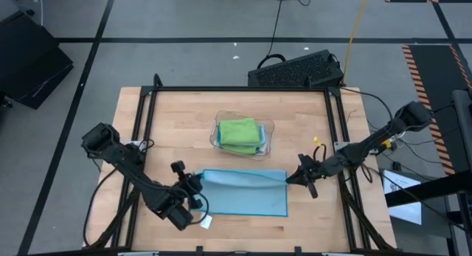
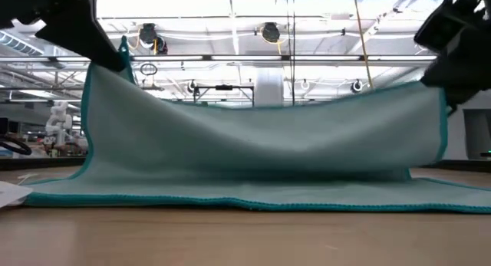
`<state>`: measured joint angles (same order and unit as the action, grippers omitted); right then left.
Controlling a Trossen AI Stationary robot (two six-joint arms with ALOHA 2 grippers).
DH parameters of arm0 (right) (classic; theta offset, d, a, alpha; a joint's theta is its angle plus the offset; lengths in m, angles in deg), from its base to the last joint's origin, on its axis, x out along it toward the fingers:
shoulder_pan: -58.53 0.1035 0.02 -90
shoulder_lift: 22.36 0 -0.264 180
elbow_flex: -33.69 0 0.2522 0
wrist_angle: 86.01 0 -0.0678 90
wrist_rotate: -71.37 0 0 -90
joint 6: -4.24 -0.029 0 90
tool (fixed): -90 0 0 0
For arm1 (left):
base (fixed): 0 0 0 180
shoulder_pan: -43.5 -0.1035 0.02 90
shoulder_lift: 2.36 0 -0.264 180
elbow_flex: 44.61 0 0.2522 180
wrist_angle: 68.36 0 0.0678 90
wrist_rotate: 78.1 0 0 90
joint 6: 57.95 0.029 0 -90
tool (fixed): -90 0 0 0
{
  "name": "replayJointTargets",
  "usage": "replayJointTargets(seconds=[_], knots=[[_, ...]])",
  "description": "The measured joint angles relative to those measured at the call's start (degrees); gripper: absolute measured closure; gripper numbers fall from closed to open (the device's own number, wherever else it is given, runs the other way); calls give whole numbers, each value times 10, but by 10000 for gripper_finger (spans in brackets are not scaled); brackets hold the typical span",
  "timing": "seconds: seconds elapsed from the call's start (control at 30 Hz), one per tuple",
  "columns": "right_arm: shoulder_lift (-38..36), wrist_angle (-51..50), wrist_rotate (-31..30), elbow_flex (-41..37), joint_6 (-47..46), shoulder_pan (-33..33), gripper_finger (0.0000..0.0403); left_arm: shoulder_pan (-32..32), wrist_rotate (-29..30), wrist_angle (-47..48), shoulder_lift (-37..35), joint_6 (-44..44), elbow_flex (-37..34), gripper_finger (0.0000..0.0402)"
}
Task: Fold microfiber towels
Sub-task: Fold the blue microfiber cloth
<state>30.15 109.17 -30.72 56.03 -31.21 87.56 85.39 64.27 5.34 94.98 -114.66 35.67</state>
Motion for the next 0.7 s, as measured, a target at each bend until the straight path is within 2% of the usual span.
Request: replayJointTargets(seconds=[0.17, 0.37, 0.5, 0.7], knots=[[74, 43, -15, 0, -51, 15, 399, 0, -13, -60, 0, 29, 0, 394], [154, 150, -15, 0, -54, 23, 399, 0, -13, -38, 0, 27, 0, 395], [180, 176, -13, 0, -55, 23, 399, 0, -15, -7, 0, -10, 0, 398], [185, 176, 8, 0, -61, 23, 399, 2, -53, -5, 0, -24, 0, 393]])
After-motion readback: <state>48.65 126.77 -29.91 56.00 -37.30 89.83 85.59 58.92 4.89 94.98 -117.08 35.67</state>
